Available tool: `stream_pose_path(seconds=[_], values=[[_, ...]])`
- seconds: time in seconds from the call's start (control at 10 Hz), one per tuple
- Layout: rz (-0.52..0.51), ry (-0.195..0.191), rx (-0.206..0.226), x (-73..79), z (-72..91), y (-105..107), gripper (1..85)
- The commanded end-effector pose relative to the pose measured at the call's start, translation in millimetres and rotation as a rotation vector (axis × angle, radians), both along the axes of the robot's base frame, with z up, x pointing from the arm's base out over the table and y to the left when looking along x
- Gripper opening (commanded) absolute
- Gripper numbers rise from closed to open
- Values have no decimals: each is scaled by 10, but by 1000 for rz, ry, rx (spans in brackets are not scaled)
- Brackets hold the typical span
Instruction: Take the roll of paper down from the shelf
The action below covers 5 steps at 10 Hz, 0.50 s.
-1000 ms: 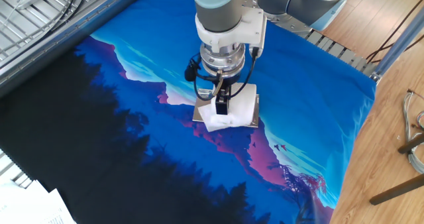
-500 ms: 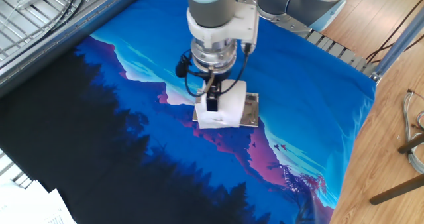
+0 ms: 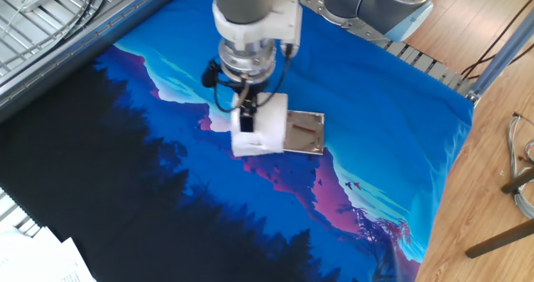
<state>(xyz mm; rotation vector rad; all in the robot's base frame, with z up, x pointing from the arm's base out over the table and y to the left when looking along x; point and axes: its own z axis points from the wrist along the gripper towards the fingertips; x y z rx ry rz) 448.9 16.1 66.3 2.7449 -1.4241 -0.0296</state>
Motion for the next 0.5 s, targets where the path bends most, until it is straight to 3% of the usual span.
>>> stream_pose_path(seconds=[0.0, 0.4], values=[[16, -37, -30, 116, 75, -367, 777], [-33, -90, -125, 195, 215, -968, 783]])
